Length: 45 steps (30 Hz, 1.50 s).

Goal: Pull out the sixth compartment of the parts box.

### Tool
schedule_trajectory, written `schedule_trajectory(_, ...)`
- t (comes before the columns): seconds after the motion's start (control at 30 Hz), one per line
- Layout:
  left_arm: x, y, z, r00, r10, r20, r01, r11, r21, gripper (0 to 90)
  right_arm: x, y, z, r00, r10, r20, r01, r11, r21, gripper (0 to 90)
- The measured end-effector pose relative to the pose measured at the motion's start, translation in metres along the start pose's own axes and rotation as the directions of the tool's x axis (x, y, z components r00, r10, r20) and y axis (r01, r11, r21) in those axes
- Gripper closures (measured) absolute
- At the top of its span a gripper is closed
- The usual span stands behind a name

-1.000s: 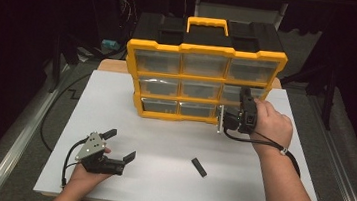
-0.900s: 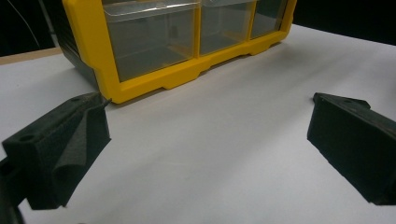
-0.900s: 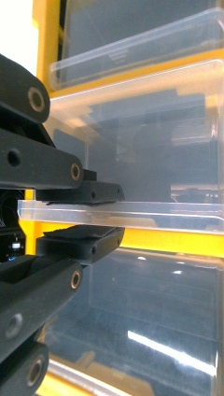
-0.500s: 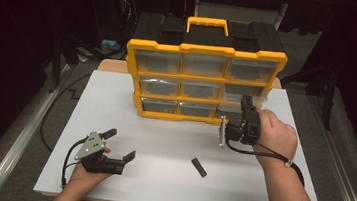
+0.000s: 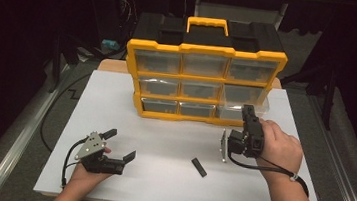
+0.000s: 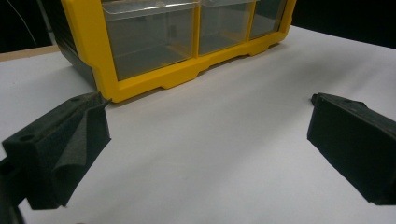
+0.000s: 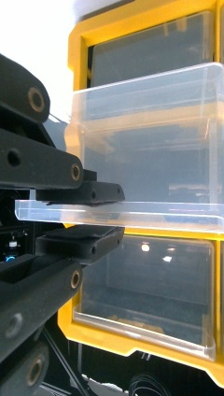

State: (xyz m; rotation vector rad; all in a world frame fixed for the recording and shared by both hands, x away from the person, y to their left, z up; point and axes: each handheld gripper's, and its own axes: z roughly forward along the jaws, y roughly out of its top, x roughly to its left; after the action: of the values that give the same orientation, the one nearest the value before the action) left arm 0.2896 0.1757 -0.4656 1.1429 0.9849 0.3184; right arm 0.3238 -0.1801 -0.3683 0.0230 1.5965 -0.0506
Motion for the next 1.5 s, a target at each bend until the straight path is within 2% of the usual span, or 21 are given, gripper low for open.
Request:
schedule_trajectory(0.23, 0.0, 0.0, -0.001, 1.0, 0.001, 0.0, -0.001, 1.0, -0.001, 0.3, 0.001, 0.0, -0.014, 1.0, -0.001, 0.007, 0.001, 1.0, -0.01, 79.6)
schedule_trajectory(0.37, 0.0, 0.0, -0.001, 1.0, 0.005, 0.0, -0.005, 1.0, 0.002, 0.3, 0.002, 0.0, -0.018, 0.9999, 0.007, 0.013, -0.007, 1.0, -0.014, 79.6)
schedule_trajectory(0.47, -0.001, 0.0, -0.002, 1.0, 0.007, 0.003, -0.007, 1.0, 0.001, 0.4, 0.001, 0.001, -0.021, 0.9998, -0.008, 0.016, 0.008, 1.0, -0.019, 79.6)
schedule_trajectory(0.63, 0.0, 0.0, -0.002, 1.0, 0.008, 0.003, -0.008, 0.9999, 0.006, 0.3, 0.003, 0.001, -0.025, 0.9998, 0.004, 0.02, -0.003, 1.0, -0.023, 79.6)
schedule_trajectory(1.0, -0.001, -0.001, -0.001, 0.9999, 0.01, 0.006, -0.01, 0.9999, 0.011, 0.3, 0.012, -0.002, -0.03, 0.9996, 0.005, 0.03, -0.004, 0.999, -0.033, 79.1)
schedule_trajectory(1.5, 0.0, -0.002, -0.002, 0.9999, 0.009, 0.005, -0.01, 0.9999, 0.014, 0.3, 0.01, -0.006, -0.027, 0.9996, -0.001, 0.027, 0.002, 1.0, -0.031, 78.9)
